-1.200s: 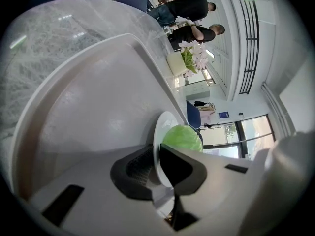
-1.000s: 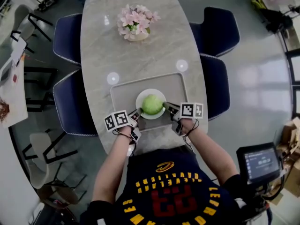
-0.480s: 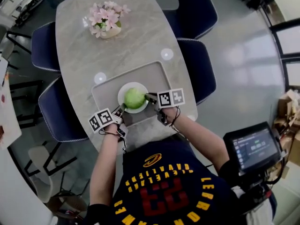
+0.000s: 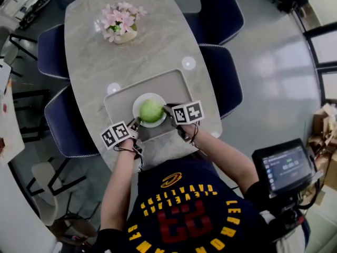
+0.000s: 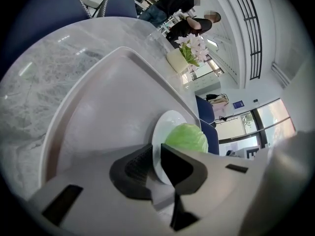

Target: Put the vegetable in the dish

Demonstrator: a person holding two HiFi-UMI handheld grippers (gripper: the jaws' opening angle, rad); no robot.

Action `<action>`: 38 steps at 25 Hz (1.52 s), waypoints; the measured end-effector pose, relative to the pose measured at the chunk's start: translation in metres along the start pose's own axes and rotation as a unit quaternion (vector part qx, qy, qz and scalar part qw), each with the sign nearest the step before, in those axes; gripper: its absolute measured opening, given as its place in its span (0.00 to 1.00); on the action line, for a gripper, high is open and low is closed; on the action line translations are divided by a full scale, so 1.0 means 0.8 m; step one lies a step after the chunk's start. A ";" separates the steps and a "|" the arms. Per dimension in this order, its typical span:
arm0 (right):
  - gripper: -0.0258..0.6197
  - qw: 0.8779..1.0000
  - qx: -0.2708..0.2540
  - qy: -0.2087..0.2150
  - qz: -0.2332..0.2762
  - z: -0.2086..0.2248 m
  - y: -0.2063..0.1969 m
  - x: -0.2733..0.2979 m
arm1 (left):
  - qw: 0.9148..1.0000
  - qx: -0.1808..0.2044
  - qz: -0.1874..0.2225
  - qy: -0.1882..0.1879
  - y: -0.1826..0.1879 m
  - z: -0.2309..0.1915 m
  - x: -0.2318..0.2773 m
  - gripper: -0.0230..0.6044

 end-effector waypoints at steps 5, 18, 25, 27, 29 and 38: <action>0.10 1.000 -0.003 -0.016 0.015 0.012 0.010 -0.012 | 1.000 0.001 0.009 0.012 0.003 -0.003 -0.007 0.11; 0.10 0.982 0.110 0.094 0.125 -0.011 0.018 -0.054 | 0.993 -0.001 0.070 -0.100 0.003 0.045 -0.063 0.10; 0.05 0.973 0.082 0.155 0.150 -0.051 0.030 -0.085 | 0.980 0.149 0.106 -0.083 0.002 0.089 -0.115 0.08; 0.05 0.970 0.077 0.171 0.153 -0.064 0.030 -0.089 | 0.977 0.161 0.109 -0.094 -0.002 0.097 -0.122 0.06; 0.05 0.967 0.069 0.188 0.156 -0.077 0.029 -0.094 | 0.974 0.168 0.108 -0.106 -0.007 0.109 -0.127 0.04; 0.05 0.955 -0.036 0.237 0.175 -0.156 0.013 -0.155 | 0.954 0.211 0.133 -0.168 -0.037 0.180 -0.163 0.04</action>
Point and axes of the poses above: the fingertips, and each gripper's own axes: x forward along the fingers, z to its right, y out of its top, the point moved 6 cm from there along -x, backward along the fingers, and after that the axes turned 6 degrees about -z, right-handed, at the moved point
